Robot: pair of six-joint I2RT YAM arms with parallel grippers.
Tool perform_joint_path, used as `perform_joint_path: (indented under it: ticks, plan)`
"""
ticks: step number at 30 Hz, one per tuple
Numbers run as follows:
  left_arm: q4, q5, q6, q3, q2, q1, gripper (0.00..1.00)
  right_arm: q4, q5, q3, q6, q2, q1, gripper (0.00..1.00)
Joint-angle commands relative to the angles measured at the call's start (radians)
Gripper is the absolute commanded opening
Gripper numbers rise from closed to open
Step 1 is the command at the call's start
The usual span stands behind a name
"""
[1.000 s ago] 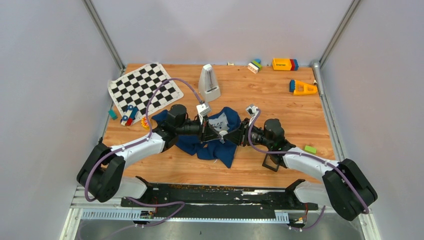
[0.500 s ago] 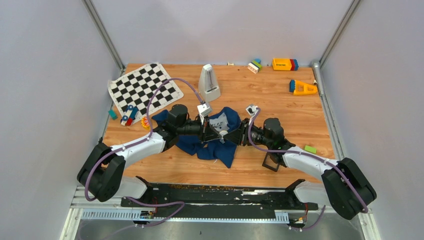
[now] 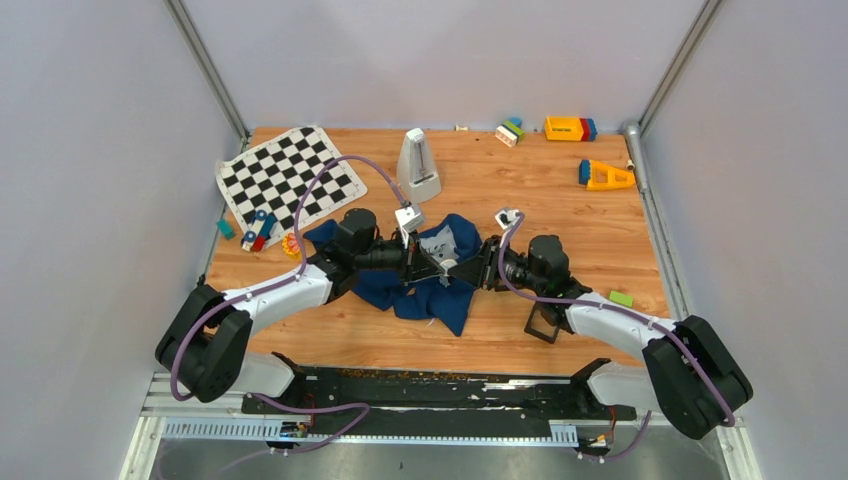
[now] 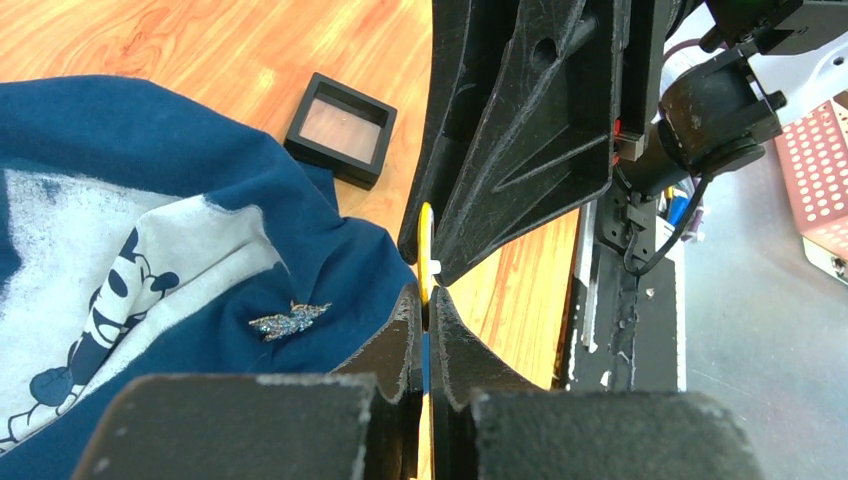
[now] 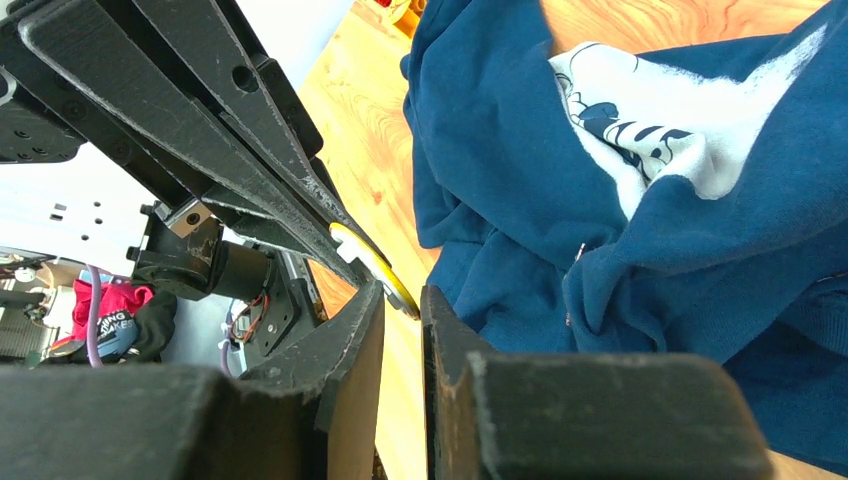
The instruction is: Remove the brooch from the garment
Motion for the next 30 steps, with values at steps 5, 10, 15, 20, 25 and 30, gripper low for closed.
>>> perform_joint_path:
  ticks: [5, 10, 15, 20, 25, 30]
  plan:
    - [0.025, 0.077, -0.009, 0.038, -0.001, -0.048, 0.0, 0.091, 0.073, 0.002, 0.042, -0.025, -0.032, 0.19]
    - [0.028, 0.075, -0.015, 0.038, 0.001, -0.047, 0.0, 0.099, 0.07, -0.004, 0.048, -0.029, -0.039, 0.2]
    - [0.035, 0.058, -0.039, 0.039, 0.008, -0.046, 0.0, 0.106, 0.064, -0.006, 0.048, -0.031, -0.039, 0.24]
    - [0.064, 0.082, -0.076, 0.048, 0.041, -0.045, 0.0, 0.107, 0.038, 0.002, 0.023, -0.016, -0.039, 0.3]
    - [0.065, 0.074, -0.079, 0.042, 0.025, -0.043, 0.0, 0.096, 0.031, 0.011, 0.001, -0.003, -0.039, 0.31]
    - [0.075, 0.068, -0.094, 0.032, 0.014, -0.025, 0.0, 0.095, 0.041, 0.004, 0.0, -0.021, -0.039, 0.36]
